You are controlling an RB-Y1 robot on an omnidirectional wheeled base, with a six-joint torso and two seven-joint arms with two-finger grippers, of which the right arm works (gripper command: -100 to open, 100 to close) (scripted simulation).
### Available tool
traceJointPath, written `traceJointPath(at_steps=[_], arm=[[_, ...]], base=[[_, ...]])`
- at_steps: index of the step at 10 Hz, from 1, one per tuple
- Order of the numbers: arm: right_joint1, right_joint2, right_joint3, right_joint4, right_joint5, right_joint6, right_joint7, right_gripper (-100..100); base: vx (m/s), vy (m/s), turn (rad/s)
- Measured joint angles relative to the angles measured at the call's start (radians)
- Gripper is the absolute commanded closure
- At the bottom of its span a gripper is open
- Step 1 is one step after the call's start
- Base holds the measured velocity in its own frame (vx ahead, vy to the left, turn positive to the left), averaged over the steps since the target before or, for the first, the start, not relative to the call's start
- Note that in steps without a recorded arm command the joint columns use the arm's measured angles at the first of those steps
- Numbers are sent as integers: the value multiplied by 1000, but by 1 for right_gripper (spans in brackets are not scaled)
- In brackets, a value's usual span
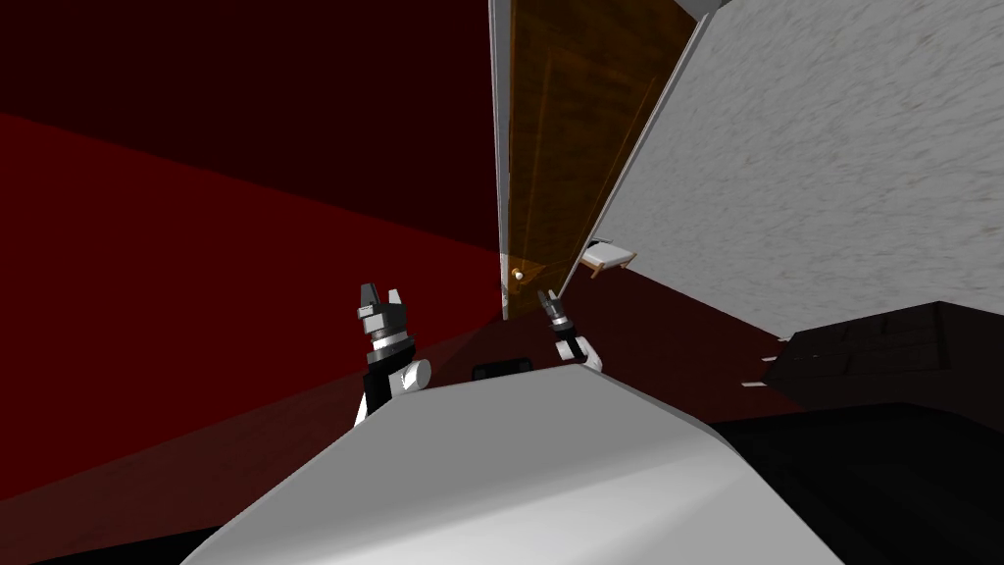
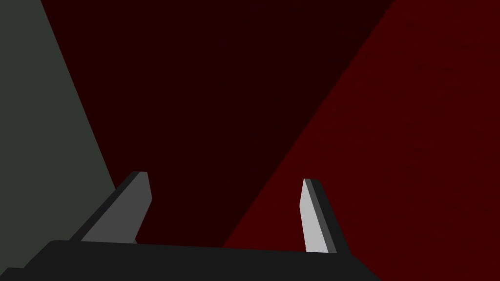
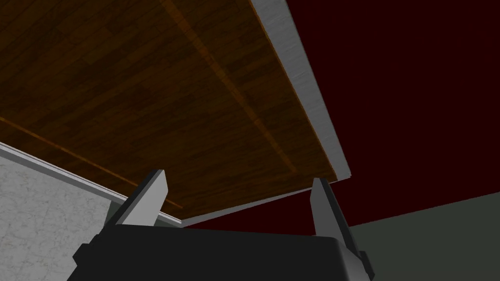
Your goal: Pull the door open
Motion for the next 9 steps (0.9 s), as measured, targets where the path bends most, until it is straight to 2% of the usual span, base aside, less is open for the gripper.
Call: traceJointPath(at_steps=[4,7,9], arm=[[-20,-7,-12,80,29,-17,64,-100],[-53,-17,-27,171,53,-39,120,-100],[-68,-16,-34,231,71,-54,164,-100]], base=[[76,10,2],[94,12,3],[93,9,3]])
